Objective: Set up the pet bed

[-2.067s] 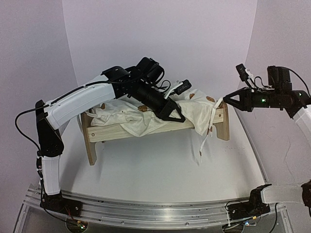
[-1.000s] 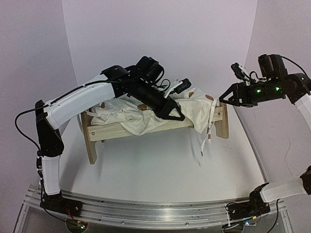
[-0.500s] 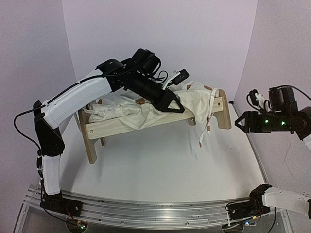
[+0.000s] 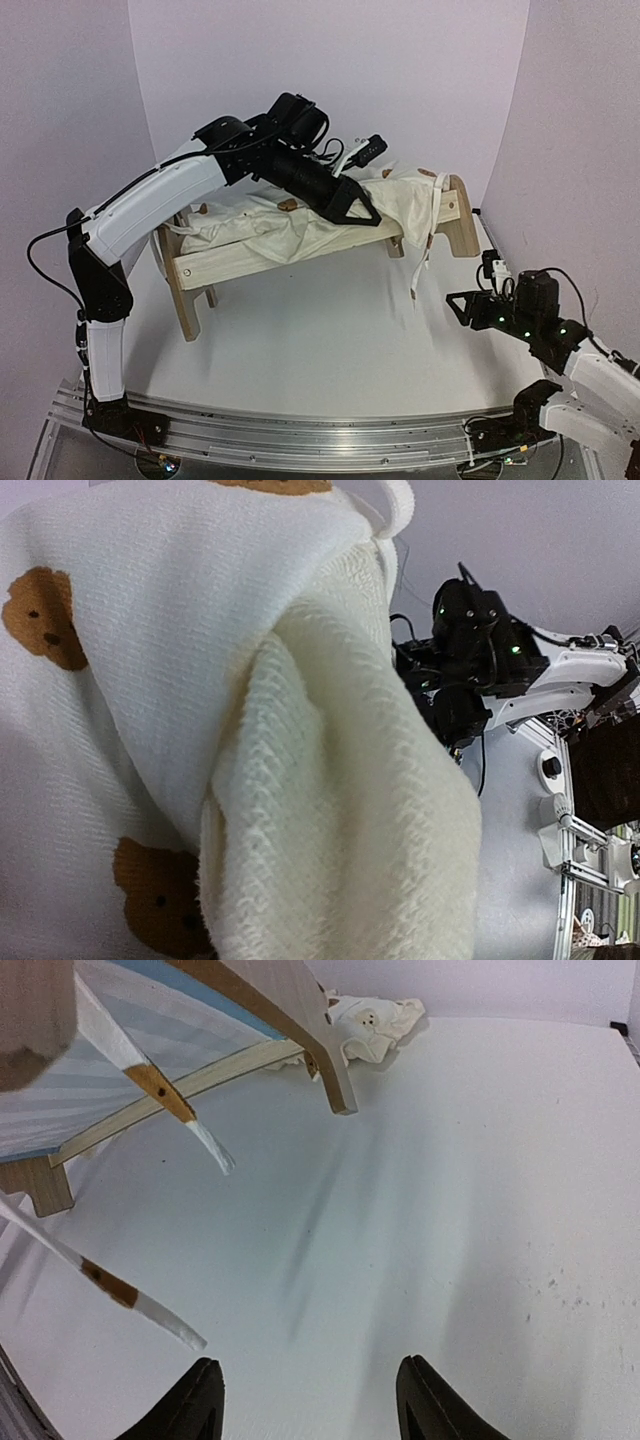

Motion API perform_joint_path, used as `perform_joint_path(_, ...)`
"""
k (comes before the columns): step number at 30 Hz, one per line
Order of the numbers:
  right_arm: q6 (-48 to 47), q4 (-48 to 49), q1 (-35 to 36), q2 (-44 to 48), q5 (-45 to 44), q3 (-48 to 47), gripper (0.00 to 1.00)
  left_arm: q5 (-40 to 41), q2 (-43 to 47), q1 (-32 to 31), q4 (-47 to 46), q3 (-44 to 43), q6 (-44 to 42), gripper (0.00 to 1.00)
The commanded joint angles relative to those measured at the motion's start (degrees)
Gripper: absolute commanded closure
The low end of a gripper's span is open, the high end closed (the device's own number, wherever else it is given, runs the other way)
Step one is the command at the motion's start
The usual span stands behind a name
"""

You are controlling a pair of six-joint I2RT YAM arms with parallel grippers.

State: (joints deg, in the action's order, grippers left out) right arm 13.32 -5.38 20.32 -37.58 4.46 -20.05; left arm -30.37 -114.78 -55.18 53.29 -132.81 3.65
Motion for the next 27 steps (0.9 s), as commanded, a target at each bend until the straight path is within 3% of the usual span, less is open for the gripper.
perform_joint_path(1, -4.07, 38.35, 4.28, -6.62, 0.51, 6.48, 0.42, -1.15, 5.54, -0.04, -17.21, -4.77, -0.53, 1.00)
perform_joint_path(7, -7.61, 65.20, 8.67, -16.86, -8.01, 13.99, 0.40, -0.76, 5.43, -0.04, -17.84, -3.97, -0.38, 1.00)
perform_joint_path(15, -7.42, 83.81, 9.00, -31.47, -10.55, 13.61, 0.39, -1.80, 4.71, -0.08, -18.66, -4.12, -0.29, 1.00)
perform_joint_path(27, -7.84, 88.14, 9.01, -43.63, -11.70, 5.49, 0.40, -2.45, 4.95, -0.06, -19.38, -3.43, -0.03, 1.00)
